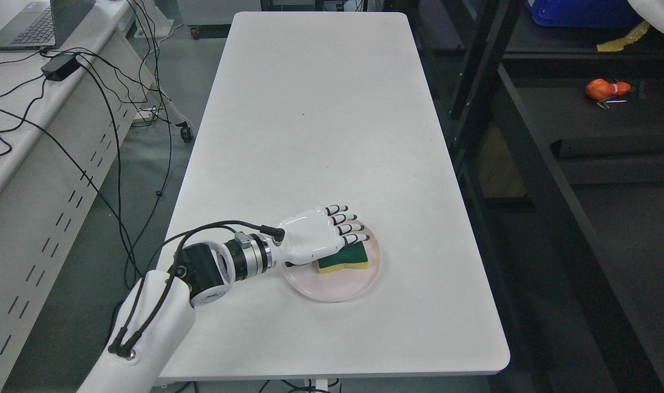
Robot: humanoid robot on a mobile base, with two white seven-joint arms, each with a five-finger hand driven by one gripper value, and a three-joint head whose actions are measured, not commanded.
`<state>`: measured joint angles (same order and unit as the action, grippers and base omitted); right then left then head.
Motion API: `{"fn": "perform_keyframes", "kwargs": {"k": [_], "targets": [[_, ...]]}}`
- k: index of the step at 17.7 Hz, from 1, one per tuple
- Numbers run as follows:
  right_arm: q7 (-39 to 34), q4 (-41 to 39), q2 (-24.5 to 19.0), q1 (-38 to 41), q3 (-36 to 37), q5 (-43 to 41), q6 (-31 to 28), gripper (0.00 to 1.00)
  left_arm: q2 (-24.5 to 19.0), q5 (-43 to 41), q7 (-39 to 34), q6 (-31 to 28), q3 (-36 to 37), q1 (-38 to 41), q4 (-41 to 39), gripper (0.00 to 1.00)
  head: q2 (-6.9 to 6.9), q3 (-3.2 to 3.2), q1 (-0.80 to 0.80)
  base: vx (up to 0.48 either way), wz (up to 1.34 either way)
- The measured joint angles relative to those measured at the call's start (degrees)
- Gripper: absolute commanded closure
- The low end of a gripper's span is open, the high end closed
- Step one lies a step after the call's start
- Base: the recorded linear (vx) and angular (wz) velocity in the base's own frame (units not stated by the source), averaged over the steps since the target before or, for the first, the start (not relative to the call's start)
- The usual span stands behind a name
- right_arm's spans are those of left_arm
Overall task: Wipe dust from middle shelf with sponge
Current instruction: 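Reach the left hand to the green-and-yellow sponge on the pink plate, then grasp the sponge with the left hand and lift it off the plate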
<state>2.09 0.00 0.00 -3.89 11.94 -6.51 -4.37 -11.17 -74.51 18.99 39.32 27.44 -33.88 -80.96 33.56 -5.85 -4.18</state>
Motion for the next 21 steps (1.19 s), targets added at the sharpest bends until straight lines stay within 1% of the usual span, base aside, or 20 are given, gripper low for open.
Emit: {"fn": "perform_keyframes", "kwargs": {"k": [2,3,6,8,9,10,12,15,16,17,21], "targets": [[0.00,0.00,0.00,0.00,0.00,0.00,0.00,0.00,0.54,-0.21,0.92,-0.10,1.08,0.14,0.22,0.17,0.00,0.00,0.00,0.000,0.00],[0.00,0.00,0.00,0.00,0.00,0.00,0.00,0.00,0.82,-0.28,1.50,-0.53,1.47,0.22,0.29,0.21,0.00,0.00,0.00,0.000,0.00],[0.00,0.00,0.00,0.00,0.00,0.00,0.00,0.00,1.82,-0.28,2.84,-1.04,1.45,1.51,0.19,0.39,0.00,0.00,0.00,0.000,0.00],[0.00,0.00,0.00,0.00,0.00,0.00,0.00,0.00,2.27,0.59,3.06,-1.28,0.35,2.73,0.02,0.57,0.00,0.00,0.00,0.000,0.00],[0.00,0.00,0.00,0.01,0.00,0.00,0.00,0.00,2.42,1.44,3.32,-0.71,-0.27,3.29,-0.05,0.67,0.00,0.00,0.00,0.000,0.00],[0.00,0.00,0.00,0.01,0.00,0.00,0.00,0.00,2.55,2.89,3.71,0.34,-1.07,3.88,-0.11,0.73,0.00,0.00,0.00,0.000,0.00],[0.00,0.00,0.00,0.01,0.00,0.00,0.00,0.00,2.77,6.70,5.02,2.04,-2.89,5.23,-0.19,0.84,0.00,0.00,0.00,0.000,0.00],[0.00,0.00,0.00,0.00,0.00,0.00,0.00,0.00,3.10,14.90,7.82,3.07,-6.89,8.13,-0.26,0.94,0.00,0.00,0.00,0.000,0.00],[0.00,0.00,0.00,0.00,0.00,0.00,0.00,0.00,3.20,17.47,8.37,3.24,-8.10,8.95,-0.25,0.98,0.00,0.00,0.00,0.000,0.00],[0.00,0.00,0.00,0.00,0.00,0.00,0.00,0.00,3.30,20.76,8.86,3.32,-9.54,9.80,-0.24,1.00,0.00,0.00,0.00,0.000,0.00],[-0.01,0.00,0.00,0.00,0.00,0.00,0.00,0.00,3.70,33.94,8.76,3.35,-15.26,12.09,-0.27,1.00,0.00,0.00,0.00,0.000,0.00]]}}
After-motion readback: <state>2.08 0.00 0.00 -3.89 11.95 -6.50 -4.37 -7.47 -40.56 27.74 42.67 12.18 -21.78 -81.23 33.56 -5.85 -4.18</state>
